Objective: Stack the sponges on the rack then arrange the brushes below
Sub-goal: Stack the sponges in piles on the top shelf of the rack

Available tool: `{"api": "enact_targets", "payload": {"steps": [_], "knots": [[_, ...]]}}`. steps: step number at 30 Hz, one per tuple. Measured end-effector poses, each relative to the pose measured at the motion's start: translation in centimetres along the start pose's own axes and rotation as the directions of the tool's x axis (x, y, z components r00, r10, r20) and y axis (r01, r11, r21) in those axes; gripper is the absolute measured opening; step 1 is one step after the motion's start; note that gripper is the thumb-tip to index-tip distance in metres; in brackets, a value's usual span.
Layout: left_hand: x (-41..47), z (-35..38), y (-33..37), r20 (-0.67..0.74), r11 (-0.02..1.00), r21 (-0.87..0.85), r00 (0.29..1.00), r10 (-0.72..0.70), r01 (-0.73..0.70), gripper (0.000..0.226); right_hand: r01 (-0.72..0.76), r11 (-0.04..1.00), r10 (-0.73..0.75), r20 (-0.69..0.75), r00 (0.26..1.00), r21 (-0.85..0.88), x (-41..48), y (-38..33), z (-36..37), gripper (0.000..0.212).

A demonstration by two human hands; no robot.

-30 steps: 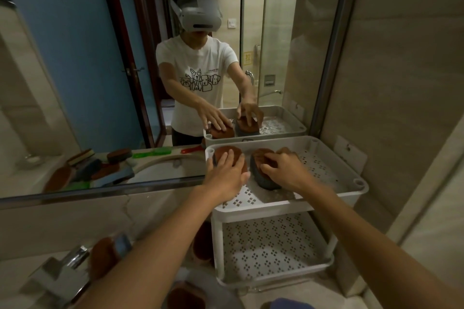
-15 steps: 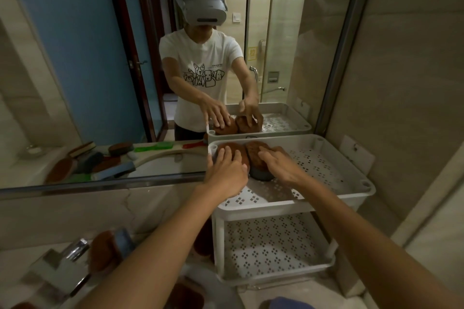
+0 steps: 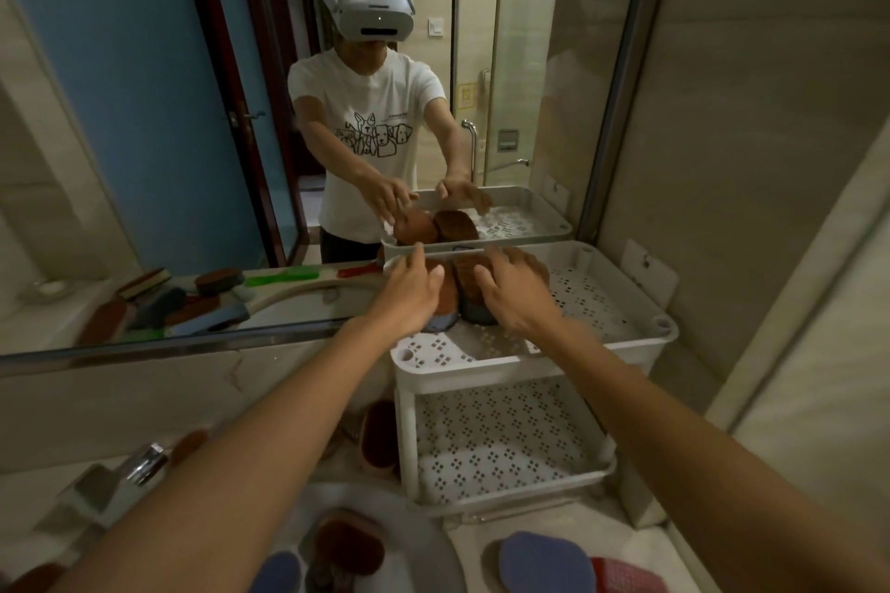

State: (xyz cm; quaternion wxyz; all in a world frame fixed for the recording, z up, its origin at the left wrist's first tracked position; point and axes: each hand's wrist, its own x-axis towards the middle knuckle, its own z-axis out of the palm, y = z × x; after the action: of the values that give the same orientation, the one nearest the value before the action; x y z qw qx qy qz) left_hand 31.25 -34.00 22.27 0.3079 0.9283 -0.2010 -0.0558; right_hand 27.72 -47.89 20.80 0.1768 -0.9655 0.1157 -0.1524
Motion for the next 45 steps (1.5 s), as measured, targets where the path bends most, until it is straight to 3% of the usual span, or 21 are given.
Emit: {"api": "enact_targets", "payload": {"steps": [3, 7, 13, 16, 21, 25, 29, 33, 36, 40, 45], "knots": [[-0.8, -1.2, 0.5, -0.136, 1.000, 0.009, 0.990, 0.028, -0.027, 0.045, 0.033, 0.998, -0.025, -0.152, 0.988, 0.051, -0.7, -1.7, -1.2, 0.034], [-2.3, -3.4, 0.4, -0.259, 0.997, -0.066, 0.966, 0.011, -0.030, 0.030, 0.082, 0.958, 0.008, -0.313, 0.950, 0.275, -3.3, -4.7, -2.7, 0.024], [-9.7, -5.3, -2.0, -0.366, 0.963, -0.263, 0.930, -0.039, -0.062, 0.022, 0.205, 0.871, -0.006, -0.406, 0.914, 0.447, -10.6, -9.1, -1.2, 0.019], [-14.6, -4.2, -5.1, -0.348, 0.920, -0.390, 0.932, -0.106, -0.041, 0.021, 0.203, 0.842, -0.019, -0.348, 0.937, 0.500, -14.9, -11.2, 1.3, 0.017], [-22.0, 0.2, -13.0, -0.219, 0.859, -0.493, 0.936, -0.276, 0.138, 0.026, 0.132, 0.829, -0.041, -0.176, 0.984, 0.544, -22.6, -13.7, 7.0, 0.019], [-27.8, 4.8, -18.6, -0.031, 0.823, -0.453, 0.916, -0.400, 0.344, 0.018, -0.109, 0.866, 0.062, 0.112, 0.992, 0.488, -29.1, -12.9, 11.5, 0.021], [-31.6, 8.7, -20.6, 0.195, 0.839, -0.363, 0.914, -0.357, 0.405, 0.016, -0.293, 0.889, 0.191, 0.295, 0.936, 0.353, -35.2, -9.4, 14.5, 0.026], [-33.5, 11.1, -19.6, 0.343, 0.913, -0.197, 0.898, -0.277, 0.357, 0.023, -0.431, 0.874, 0.373, 0.259, 0.891, 0.223, -39.2, -6.0, 14.3, 0.026], [-34.2, 12.0, -18.4, 0.402, 0.947, -0.123, 0.888, -0.225, 0.296, 0.026, -0.462, 0.883, 0.418, 0.304, 0.856, 0.087, -40.5, -4.0, 13.8, 0.035], [-34.2, 13.1, -17.1, 0.434, 0.958, -0.091, 0.877, -0.208, 0.273, 0.027, -0.442, 0.894, 0.423, 0.476, 0.771, -0.079, -41.4, -2.3, 14.0, 0.079], [-33.5, 14.6, -15.6, 0.480, 0.930, -0.109, 0.838, -0.260, 0.351, 0.030, -0.403, 0.913, 0.372, 0.548, 0.749, -0.068, -41.3, -1.5, 13.8, 0.072]]}}
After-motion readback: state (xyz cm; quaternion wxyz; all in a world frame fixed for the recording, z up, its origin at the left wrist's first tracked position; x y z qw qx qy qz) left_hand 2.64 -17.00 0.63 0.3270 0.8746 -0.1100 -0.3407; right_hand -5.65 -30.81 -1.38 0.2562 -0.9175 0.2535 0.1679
